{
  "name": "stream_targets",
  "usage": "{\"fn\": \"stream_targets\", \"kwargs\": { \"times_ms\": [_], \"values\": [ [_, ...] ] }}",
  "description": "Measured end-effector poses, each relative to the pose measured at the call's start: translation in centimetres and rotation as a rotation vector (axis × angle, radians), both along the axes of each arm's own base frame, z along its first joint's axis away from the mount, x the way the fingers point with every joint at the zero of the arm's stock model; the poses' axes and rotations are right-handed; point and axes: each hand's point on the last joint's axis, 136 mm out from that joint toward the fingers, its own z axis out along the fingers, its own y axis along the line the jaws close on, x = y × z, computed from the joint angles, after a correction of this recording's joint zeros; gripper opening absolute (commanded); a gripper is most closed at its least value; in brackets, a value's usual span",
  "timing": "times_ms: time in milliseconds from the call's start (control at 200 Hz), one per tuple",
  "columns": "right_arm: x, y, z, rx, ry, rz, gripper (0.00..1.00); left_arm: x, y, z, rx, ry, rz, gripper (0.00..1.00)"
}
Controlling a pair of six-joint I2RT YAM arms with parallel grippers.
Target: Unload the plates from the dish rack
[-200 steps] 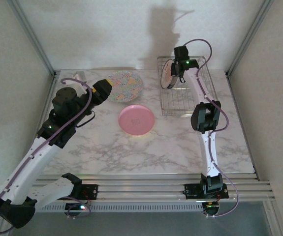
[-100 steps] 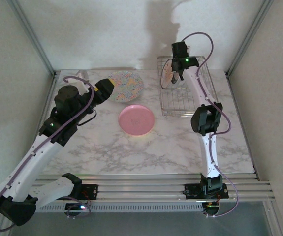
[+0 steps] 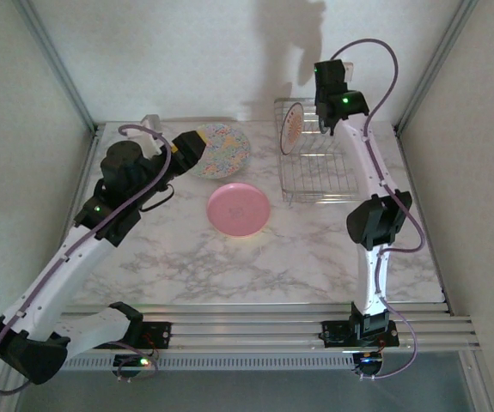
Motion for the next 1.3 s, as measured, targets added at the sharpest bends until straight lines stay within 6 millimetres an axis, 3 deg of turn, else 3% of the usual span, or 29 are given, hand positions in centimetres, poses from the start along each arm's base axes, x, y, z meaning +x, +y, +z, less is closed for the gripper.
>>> {"fn": "stream_targets", "kwargs": {
  "times_ms": [175, 330, 561, 651, 786, 976, 1296],
  "values": [
    [-3.0, -1.7, 3.5, 0.013, -0.053, -0.016, 0.0, 1.4, -2.0, -0.8, 0.002, 0.017, -0.055, 0.7],
    [-6.0, -3.3, 5.7, 0.071, -0.096, -0.024, 0.0, 3.4, -5.1, -1.9, 0.016, 0.061, -0.131, 0.71],
    [-10.7, -4.8, 4.5, 0.366, -0.095, 0.034, 0.0, 5.9, -10.3, -5.5, 0.044, 0.156, -0.256, 0.73],
    [-11.8, -3.7, 3.9, 0.511, -0.088, 0.094, 0.0, 6.5, -11.9, -6.7, 0.054, 0.189, -0.292, 0.73],
    [-12.8, -0.2, 3.2, 0.719, -0.042, 0.216, 0.0, 7.4, -13.8, -8.3, 0.064, 0.232, -0.336, 0.73],
    [-13.7, 3.8, 3.1, 0.938, 0.029, 0.352, 0.0, 8.1, -14.9, -10.6, 0.073, 0.285, -0.357, 0.72],
    [-15.0, 5.9, 1.9, 1.08, 0.096, 0.399, 0.0, 8.0, -15.3, -10.9, 0.046, 0.312, -0.358, 0.72]
  ]
}}
